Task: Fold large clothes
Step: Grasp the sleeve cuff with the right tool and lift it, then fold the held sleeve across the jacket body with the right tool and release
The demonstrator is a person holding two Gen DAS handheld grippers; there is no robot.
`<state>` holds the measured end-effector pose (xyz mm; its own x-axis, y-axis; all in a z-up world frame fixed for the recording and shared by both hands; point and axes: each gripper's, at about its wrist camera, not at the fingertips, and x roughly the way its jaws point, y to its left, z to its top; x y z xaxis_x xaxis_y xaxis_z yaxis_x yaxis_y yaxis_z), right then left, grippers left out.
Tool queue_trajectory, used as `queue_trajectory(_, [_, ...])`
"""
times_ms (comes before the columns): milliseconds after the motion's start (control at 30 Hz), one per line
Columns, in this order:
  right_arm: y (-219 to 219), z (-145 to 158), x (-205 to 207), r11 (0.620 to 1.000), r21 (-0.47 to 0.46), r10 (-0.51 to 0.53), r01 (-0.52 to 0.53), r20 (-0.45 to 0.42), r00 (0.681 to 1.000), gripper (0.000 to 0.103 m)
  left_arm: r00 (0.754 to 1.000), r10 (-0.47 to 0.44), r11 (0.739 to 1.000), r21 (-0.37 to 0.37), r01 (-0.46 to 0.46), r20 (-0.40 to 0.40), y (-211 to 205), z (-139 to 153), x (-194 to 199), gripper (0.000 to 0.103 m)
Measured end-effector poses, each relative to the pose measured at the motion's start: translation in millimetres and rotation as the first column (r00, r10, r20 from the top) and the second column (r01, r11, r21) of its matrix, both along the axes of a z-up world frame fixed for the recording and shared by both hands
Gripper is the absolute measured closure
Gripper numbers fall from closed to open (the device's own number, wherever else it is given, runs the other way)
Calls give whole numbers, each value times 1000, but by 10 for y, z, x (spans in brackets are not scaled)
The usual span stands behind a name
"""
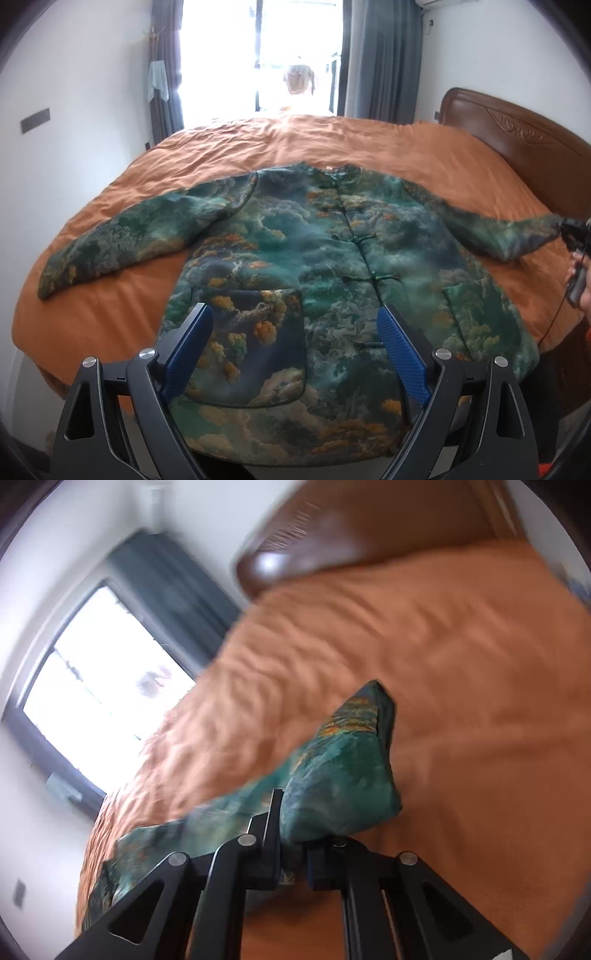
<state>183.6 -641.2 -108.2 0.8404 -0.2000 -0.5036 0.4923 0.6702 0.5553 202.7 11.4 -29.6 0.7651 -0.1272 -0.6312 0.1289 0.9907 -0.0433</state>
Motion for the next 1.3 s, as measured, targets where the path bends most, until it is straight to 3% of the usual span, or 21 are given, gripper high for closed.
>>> queue_trajectory(67, [350,484,71,992,-80,101,-95,71,992,94,1000,-3,1000,10,3,6,18,-24,3,12])
queue_trajectory(167, [1034,1139,291,956,-165,270,-243,165,949,94,1000,14,1000,-9,-14,9,95,-37,23,12])
queue_trajectory(233, [1551,1435,540,920,-208,370,-332,183,911,94,999,32,998,-56,-32,1,201,-37,13,12])
queue_trajectory(300, [2055,1533,817,883,-229,450,-410,163,878,94,999,51,995,-89,-51,1,331,-42,-40,12])
queue_trajectory(400, [2740,1411,1365,830,-230,538,-507,91,838,94,996,94,993,-78,-93,10,524,-69,-161,12])
queue_trajectory(467, [3202,1172,1642,795,-232,580,-561,16,815,94,992,129,989,-74,-128,8,666,-95,-241,12])
queue_trajectory(567, [3789,630,1995,738,-222,625,-638,-133,769,94,984,179,980,-91,-179,-10,871,-138,-348,12])
queue_trajectory(667, [3992,93,2262,701,-200,638,-684,-252,727,93,975,221,970,-97,-223,-28,1013,-180,-421,12])
queue_trajectory(767, [4152,-297,2280,678,-138,653,-722,-338,678,86,971,235,966,-97,-238,-41,1060,-208,-452,12])
queue_trajectory(800, [4194,-375,2245,667,-111,665,-736,-358,656,73,971,235,967,-95,-238,-42,1052,-220,-449,12])
queue_trajectory(833, [4219,-435,2208,645,-70,695,-761,-361,622,54,971,233,967,-91,-237,-45,1032,-234,-435,12])
queue_trajectory(900, [4227,-404,2148,593,-19,759,-805,-323,566,40,972,230,969,-85,-234,-57,1009,-262,-382,12])
queue_trajectory(1033, [3950,-88,1974,520,7,838,-854,-200,509,39,977,205,974,-87,-210,-60,925,-274,-297,12])
queue_trajectory(1067, [3881,-2,1937,522,-3,837,-853,-187,514,39,979,197,976,-82,-201,-56,893,-272,-284,12])
queue_trajectory(1133, [3627,170,1888,565,-53,803,-824,-194,563,38,982,181,981,-65,-184,-48,816,-272,-261,12])
queue_trajectory(1267, [2940,271,1956,708,-196,621,-679,-285,730,38,986,155,986,-58,-158,-59,703,-296,-208,12])
queue_trajectory(1300, [2807,235,2033,736,-200,582,-647,-303,755,38,987,150,986,-59,-154,-65,680,-301,-197,12])
